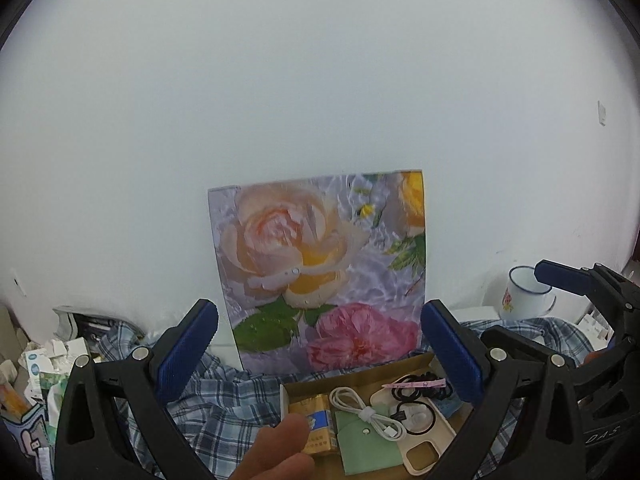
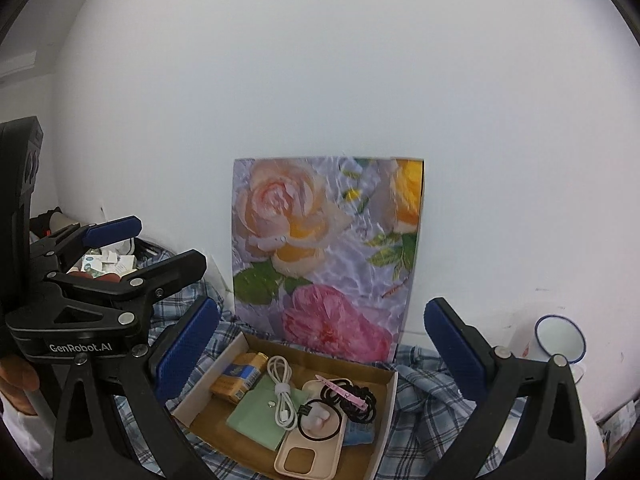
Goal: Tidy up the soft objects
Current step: 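Withdraw both tools up and back from the box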
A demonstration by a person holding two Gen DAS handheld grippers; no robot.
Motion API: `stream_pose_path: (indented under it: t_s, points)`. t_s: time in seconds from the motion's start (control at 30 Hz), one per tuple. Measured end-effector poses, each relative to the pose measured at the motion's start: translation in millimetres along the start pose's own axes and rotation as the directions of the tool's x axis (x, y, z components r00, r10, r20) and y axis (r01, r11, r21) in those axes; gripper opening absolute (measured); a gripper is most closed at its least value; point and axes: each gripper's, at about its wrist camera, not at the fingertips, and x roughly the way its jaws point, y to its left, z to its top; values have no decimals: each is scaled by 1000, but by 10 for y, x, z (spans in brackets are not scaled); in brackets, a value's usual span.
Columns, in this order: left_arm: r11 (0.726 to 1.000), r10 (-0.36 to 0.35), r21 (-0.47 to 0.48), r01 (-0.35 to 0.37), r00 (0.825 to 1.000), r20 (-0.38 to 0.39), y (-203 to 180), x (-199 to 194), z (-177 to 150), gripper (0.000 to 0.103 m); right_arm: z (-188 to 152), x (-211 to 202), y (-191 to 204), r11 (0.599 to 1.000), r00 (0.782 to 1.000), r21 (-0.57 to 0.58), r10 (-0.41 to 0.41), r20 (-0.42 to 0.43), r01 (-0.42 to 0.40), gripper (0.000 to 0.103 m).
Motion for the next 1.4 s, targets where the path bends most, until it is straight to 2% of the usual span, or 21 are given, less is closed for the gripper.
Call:
stream_pose_path:
  t_s: [0.3, 0.63, 0.8, 0.93, 1.13, 1.4]
  points:
    - [1000, 7, -5, -7, 995, 100, 17, -459, 128, 103, 180, -348, 140, 1000, 998, -14, 7, 58, -6, 103]
    - [1000, 9, 2, -10, 983, 185, 5, -916, 227, 103, 336, -772, 338, 997, 989, -67, -24, 146, 34, 103]
    - [1000, 4, 3, -5, 978, 209, 20, -1125, 249, 103, 394, -917, 398, 998, 987, -68, 21, 158, -10, 103]
    - [1000, 12, 4, -13, 974, 228, 88, -1332, 226, 103, 393, -1085, 587, 995, 979, -104, 13, 204, 8, 103]
    - [999, 39, 5, -42, 957, 289, 240, -1730, 120, 103, 383, -1295, 887, 990, 969, -136, 57, 239, -25, 103]
    - [999, 31, -20, -27, 961, 276, 380, -1948, 1, 103, 278, -1523, 1206, 986, 961, -169, 39, 274, 8, 103]
